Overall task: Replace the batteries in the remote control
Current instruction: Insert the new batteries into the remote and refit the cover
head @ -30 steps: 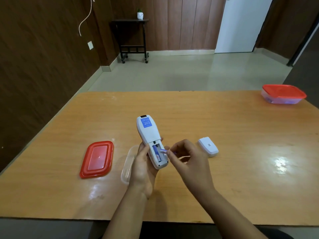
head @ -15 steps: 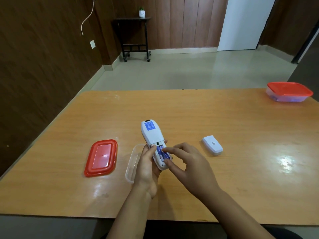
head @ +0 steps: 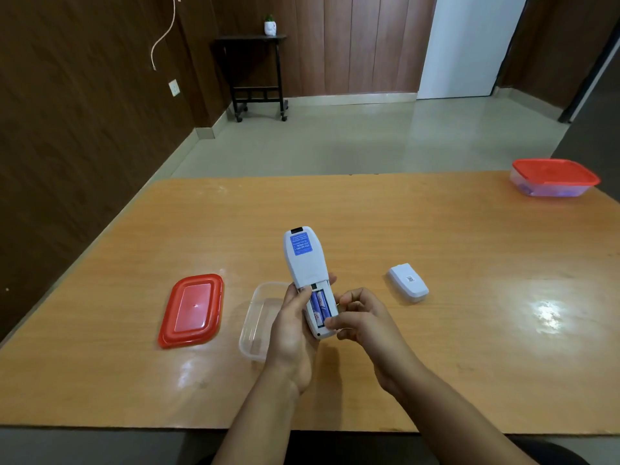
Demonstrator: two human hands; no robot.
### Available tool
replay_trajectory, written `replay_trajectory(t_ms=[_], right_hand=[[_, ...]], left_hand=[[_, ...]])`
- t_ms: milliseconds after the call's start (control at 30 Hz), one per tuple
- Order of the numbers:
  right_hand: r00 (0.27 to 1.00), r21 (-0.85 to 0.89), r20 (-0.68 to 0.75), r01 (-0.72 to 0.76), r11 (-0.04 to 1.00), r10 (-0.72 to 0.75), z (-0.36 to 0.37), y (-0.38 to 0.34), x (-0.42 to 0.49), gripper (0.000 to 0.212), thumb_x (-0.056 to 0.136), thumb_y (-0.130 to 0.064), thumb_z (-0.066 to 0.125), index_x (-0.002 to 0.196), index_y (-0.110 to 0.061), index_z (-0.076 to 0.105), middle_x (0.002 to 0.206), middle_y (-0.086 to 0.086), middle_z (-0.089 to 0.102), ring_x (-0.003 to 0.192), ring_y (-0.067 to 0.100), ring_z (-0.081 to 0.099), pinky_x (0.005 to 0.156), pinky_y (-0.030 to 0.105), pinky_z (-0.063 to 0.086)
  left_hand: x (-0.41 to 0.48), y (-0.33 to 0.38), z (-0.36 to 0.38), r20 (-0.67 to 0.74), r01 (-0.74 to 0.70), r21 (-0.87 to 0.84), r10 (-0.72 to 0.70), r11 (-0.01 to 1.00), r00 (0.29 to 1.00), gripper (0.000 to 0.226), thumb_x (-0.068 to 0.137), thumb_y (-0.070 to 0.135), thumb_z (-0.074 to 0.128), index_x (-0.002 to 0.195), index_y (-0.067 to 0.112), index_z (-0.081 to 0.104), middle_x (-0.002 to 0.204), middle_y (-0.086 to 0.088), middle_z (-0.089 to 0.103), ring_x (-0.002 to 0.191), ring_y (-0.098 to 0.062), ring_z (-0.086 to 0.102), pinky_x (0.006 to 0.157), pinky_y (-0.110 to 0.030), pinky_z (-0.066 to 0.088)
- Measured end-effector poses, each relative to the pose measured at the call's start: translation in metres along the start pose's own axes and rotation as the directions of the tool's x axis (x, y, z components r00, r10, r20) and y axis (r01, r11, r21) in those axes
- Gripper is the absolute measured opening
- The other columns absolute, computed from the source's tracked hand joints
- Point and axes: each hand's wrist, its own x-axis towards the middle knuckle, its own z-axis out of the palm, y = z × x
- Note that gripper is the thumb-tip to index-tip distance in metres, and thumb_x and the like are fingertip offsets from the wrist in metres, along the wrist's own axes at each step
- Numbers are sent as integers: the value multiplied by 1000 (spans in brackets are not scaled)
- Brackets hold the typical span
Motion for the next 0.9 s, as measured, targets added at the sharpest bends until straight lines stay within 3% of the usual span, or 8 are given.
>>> replay_trajectory(t_ms=[233,300,367,433,467,600,733,900], right_hand=[[978,-216,178,-66,974,106,-27,-23,4,16,87,-24,63,100,-16,62,95,-3,70,80,11,62,73,29,46],[992,-347,112,-16,938,58,-47,-33,8,20,90,-30,60,103,-16,64,97,-4,70,81,11,64,75,28,48],[985,-662,-86,55,748,-148,-70,-30,19,22,90,-38,57,104,-22,63,105,-4,66,90,12,63,79,32,49],[926,-907,-199,-51,418,-320,-89,-18,32,36,89,-45,53,120,-25,54,121,-1,58,108,21,54,84,38,48],[917,-941,-217,-105,321,-334,-96,-11,39,47,89,-47,51,131,-26,46,130,3,52,116,26,48,88,39,45],[952,-954,-225,-172,246,-207,-99,8,60,71,87,-53,51,147,-32,20,150,6,32,133,29,33,102,41,35],[936,-983,-174,-151,100,-304,-98,17,61,56,89,-41,48,141,-33,31,133,1,48,116,25,46,82,33,41],[923,-980,-189,-158,118,-335,-97,14,55,44,88,-40,50,130,-30,42,114,-2,55,104,21,52,66,29,38]], left_hand=[[2,3,-1,-17,5,25,-4,1000,1000,34,99,21,34,126,20,54,121,-1,67,87,-12,65,70,-29,48],[2,4,-1,-26,6,28,-5,1000,1000,34,98,21,36,127,19,53,124,-3,65,92,-16,63,72,-31,45],[2,3,-1,-33,8,20,-7,1000,999,33,98,21,37,126,20,54,126,-5,64,96,-20,62,75,-34,44],[1,4,0,-35,8,20,-7,1000,999,33,98,22,38,126,20,54,125,-5,64,96,-21,62,76,-34,44],[1,4,0,-34,8,24,-7,1000,999,34,98,22,37,128,20,53,124,-5,65,95,-21,62,76,-34,45],[2,3,1,-28,8,47,-6,999,1000,35,99,25,36,130,20,52,122,-3,66,94,-20,63,78,-35,45],[4,4,-1,-36,32,49,-31,998,999,36,100,34,33,126,23,56,120,-1,68,100,-20,63,86,-37,46],[6,5,-1,-68,56,-37,-59,998,996,41,98,44,32,121,23,59,123,-6,66,115,-30,60,89,-41,48]])
